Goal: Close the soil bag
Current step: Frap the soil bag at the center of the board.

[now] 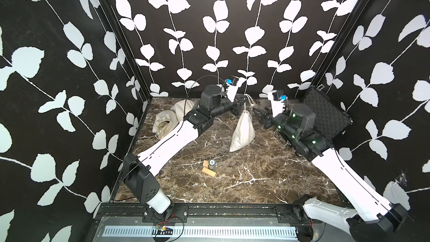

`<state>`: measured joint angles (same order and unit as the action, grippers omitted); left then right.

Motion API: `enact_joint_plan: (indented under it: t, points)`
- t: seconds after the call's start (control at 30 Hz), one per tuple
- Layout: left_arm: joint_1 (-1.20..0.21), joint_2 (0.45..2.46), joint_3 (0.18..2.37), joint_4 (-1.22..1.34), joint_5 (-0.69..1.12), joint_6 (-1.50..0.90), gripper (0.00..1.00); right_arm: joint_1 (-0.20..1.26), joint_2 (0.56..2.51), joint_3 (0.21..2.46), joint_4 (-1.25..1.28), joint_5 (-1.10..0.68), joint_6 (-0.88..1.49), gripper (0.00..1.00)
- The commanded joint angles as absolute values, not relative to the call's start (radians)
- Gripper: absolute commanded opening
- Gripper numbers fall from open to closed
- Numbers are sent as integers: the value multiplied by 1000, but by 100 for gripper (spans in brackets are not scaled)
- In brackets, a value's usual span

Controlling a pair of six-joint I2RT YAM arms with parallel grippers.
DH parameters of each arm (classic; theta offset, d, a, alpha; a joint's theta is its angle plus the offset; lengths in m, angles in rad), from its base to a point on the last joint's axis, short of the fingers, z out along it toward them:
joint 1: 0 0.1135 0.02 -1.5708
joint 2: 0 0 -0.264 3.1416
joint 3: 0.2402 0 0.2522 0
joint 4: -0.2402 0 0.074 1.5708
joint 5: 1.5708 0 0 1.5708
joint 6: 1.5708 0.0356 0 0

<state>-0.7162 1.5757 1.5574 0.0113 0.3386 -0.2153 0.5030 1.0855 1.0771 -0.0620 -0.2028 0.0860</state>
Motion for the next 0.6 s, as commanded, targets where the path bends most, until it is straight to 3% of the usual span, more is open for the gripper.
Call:
enact_joint_plan:
  t: [0.0, 0.1, 0.23, 0.4, 0.57]
  points:
    - [-709, 1570, 1596, 66, 389, -304, 0, 503, 1083, 996, 70, -292, 48, 59]
    - [-709, 1572, 1606, 71, 410, -324, 0, 511, 1101, 970, 168, -366, 63, 65]
    - [-709, 1570, 1618, 71, 429, -344, 0, 527, 1162, 1022, 211, -371, 38, 66]
    - [-709, 1566, 1617, 72, 439, -364, 0, 529, 1243, 1086, 269, -359, 58, 53]
    - [-709, 1557, 1618, 84, 463, -385, 0, 529, 1308, 1120, 298, -334, 61, 28]
